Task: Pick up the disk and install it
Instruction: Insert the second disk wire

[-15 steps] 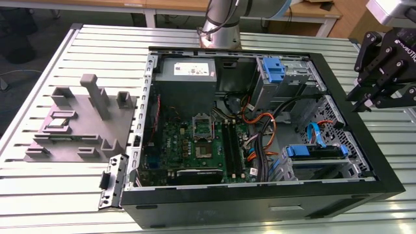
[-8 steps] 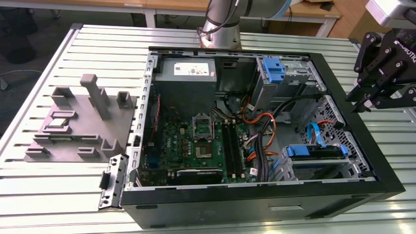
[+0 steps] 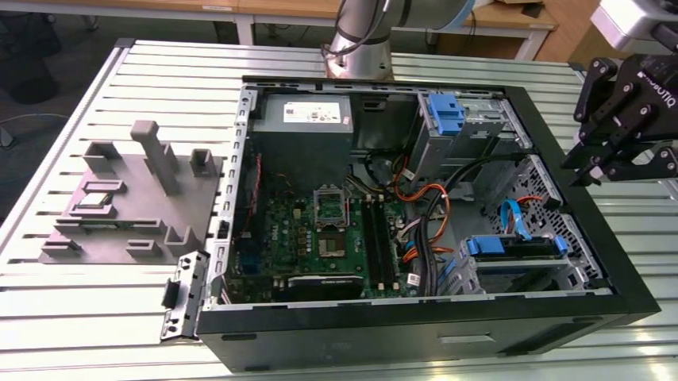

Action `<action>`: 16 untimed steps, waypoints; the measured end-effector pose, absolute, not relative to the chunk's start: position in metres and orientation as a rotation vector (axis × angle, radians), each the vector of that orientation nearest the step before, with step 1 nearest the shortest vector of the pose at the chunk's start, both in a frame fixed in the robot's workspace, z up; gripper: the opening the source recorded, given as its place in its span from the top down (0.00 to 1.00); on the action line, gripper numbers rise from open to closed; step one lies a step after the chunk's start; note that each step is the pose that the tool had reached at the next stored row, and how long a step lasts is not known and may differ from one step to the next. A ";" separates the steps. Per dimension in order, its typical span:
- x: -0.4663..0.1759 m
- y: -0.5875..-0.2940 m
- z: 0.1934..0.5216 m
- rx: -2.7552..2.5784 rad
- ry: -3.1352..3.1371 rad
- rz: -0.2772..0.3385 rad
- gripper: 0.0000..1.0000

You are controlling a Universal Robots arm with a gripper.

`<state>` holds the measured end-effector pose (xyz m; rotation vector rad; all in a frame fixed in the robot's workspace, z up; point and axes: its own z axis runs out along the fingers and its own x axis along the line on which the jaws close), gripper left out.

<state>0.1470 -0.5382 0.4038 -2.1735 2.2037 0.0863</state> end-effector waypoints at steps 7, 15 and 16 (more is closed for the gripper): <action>0.147 -0.538 0.402 -2.173 2.203 0.087 0.71; 0.147 -0.538 0.400 -2.173 2.203 0.087 0.71; 0.147 -0.538 0.400 -2.173 2.203 0.087 0.71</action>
